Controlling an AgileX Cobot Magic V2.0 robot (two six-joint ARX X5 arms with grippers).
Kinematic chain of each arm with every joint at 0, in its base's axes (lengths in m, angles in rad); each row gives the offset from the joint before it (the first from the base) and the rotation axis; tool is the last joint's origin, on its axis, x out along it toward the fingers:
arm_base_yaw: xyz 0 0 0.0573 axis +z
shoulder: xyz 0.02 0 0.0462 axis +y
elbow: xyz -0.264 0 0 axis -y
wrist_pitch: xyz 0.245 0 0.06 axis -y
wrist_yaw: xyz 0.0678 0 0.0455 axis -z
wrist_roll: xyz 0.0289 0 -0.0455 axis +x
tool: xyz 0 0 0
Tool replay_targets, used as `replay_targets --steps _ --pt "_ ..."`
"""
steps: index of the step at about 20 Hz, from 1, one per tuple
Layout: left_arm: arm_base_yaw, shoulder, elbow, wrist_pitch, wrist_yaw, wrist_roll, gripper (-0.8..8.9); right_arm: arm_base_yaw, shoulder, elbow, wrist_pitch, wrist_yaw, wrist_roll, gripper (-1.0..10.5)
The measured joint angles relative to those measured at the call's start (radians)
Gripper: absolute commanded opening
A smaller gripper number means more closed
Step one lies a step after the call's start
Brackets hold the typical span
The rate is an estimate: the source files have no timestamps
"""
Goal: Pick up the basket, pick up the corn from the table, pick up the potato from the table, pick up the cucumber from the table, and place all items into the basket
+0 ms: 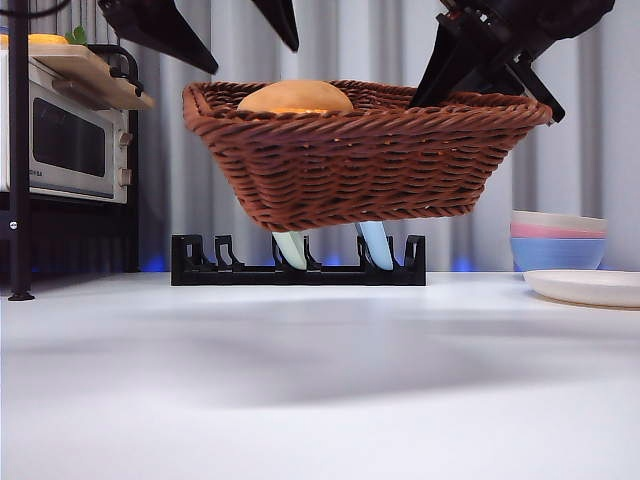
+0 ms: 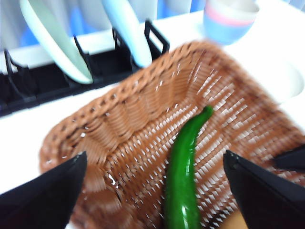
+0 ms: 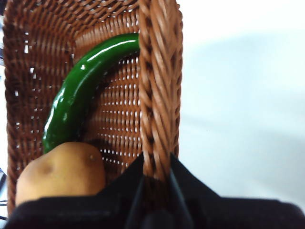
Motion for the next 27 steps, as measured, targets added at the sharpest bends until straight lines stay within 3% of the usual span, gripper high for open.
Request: replay_targets --steps 9,12,14,17,18,22,24,25,27 --pt "0.0 -0.176 0.0 -0.058 -0.005 0.0 4.7 -0.031 0.281 0.0 0.057 0.064 0.138 -0.2" --pt "0.0 -0.193 0.0 -0.096 -0.016 0.006 4.7 -0.018 0.304 0.0 0.063 0.135 0.179 -0.1" --pt "0.0 -0.193 0.0 -0.128 -0.018 0.011 4.7 -0.018 0.304 0.0 0.047 0.178 0.19 1.1" --pt "0.0 -0.193 0.0 -0.161 -0.018 0.023 4.7 -0.018 0.304 0.0 0.022 0.241 0.191 4.7" --pt "0.0 -0.193 0.0 -0.173 -0.018 0.027 4.7 -0.018 0.304 0.0 0.021 0.252 0.184 5.4" --pt "0.0 -0.193 0.0 -0.261 -0.027 0.07 4.67 -0.026 0.28 0.0 0.003 0.281 0.128 5.4" --pt "0.0 -0.193 0.0 -0.33 -0.086 0.095 4.65 -0.026 0.201 0.0 -0.021 0.282 0.089 5.3" --pt "0.0 -0.196 0.0 -0.367 -0.126 0.107 4.18 -0.024 0.143 0.0 -0.028 0.282 0.067 5.2" --pt "0.001 -0.209 0.0 -0.435 -0.188 0.136 0.97 -0.024 0.028 0.001 -0.043 0.282 0.021 3.1"
